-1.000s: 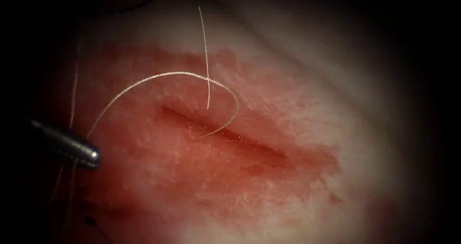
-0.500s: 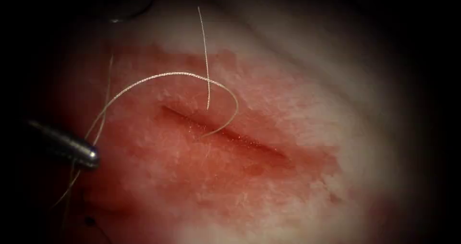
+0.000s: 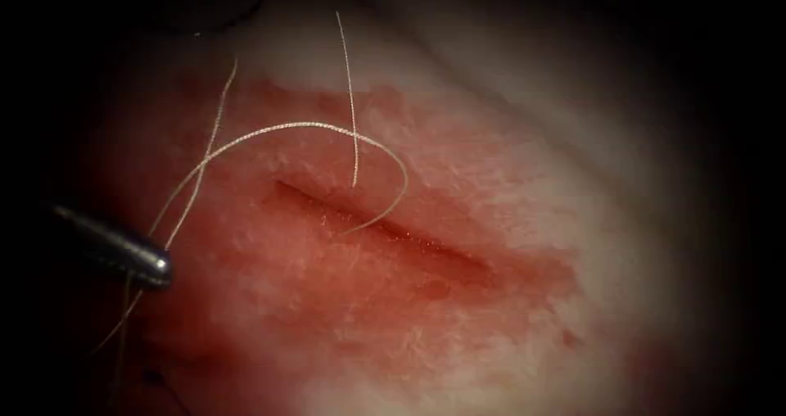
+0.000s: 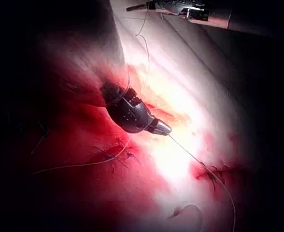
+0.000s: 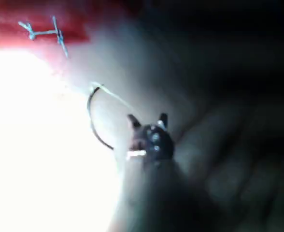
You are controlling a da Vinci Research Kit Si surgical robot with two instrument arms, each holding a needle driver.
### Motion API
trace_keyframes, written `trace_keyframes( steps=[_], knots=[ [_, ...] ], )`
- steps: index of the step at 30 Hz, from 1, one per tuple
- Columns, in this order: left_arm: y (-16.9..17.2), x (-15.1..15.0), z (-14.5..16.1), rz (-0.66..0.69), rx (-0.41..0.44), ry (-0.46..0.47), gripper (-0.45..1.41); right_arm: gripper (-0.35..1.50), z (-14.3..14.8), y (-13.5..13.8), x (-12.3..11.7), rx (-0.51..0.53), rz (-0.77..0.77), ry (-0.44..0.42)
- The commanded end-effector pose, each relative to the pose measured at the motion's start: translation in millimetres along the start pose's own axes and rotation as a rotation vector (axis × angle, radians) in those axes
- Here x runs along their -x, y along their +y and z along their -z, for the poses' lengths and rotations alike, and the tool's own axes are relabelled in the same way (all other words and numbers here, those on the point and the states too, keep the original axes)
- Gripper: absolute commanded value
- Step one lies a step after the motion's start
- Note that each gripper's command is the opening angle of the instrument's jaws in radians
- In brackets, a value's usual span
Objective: Wound Closure
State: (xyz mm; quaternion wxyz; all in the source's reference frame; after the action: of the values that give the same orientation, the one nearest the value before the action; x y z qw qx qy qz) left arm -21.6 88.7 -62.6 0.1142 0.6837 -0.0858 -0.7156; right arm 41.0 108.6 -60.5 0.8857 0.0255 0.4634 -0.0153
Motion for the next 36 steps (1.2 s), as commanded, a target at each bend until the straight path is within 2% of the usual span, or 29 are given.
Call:
trace_keyframes(
  steps=[1,7,12,15,19,21,22,26,27,29,33,36],
  knots=[
    [0.3,0.4,-0.5,0.000,0.000,0.002,-0.35,1.45,1.2,1.3,0.3,-0.011,0.031,-0.032],
    [0.3,0.4,-0.7,0.005,-0.001,0.000,-0.35,1.46,7.5,2.5,2.2,0.020,0.097,-0.131],
    [0.3,0.5,-0.8,0.005,-0.001,0.000,-0.35,1.45,12.4,3.5,4.6,0.075,0.103,-0.172],
    [0.3,0.5,-0.8,0.005,-0.002,-0.001,-0.35,1.40,13.6,2.9,5.5,0.077,0.092,-0.176],
    [0.4,0.4,-0.9,0.011,-0.001,-0.001,-0.35,1.38,13.4,2.4,5.5,0.077,0.093,-0.174],
    [0.5,0.2,-0.7,0.011,0.000,0.000,-0.35,1.40,11.7,-2.5,5.3,0.015,0.129,-0.130],
    [0.5,0.2,-0.7,0.011,0.000,0.000,-0.35,1.40,11.7,-2.5,5.3,0.015,0.129,-0.130],
    [0.5,0.2,-0.6,0.011,0.001,0.001,-0.35,1.40,9.5,-9.0,5.5,-0.020,0.173,-0.103],
    [0.5,0.2,-0.6,0.011,0.001,0.001,-0.35,1.38,8.5,-12.2,5.8,-0.022,0.193,-0.093],
    [0.5,0.2,-0.5,0.012,0.001,0.002,-0.35,1.33,7.9,-14.6,5.9,-0.035,0.211,-0.077],
    [0.5,0.1,0.0,0.012,0.004,0.006,-0.35,1.31,7.1,-17.5,6.5,-0.033,0.231,-0.045],
    [0.5,0.1,0.0,0.012,0.005,0.006,-0.35,1.31,6.6,-18.3,7.1,-0.038,0.238,-0.032]
  ],
)
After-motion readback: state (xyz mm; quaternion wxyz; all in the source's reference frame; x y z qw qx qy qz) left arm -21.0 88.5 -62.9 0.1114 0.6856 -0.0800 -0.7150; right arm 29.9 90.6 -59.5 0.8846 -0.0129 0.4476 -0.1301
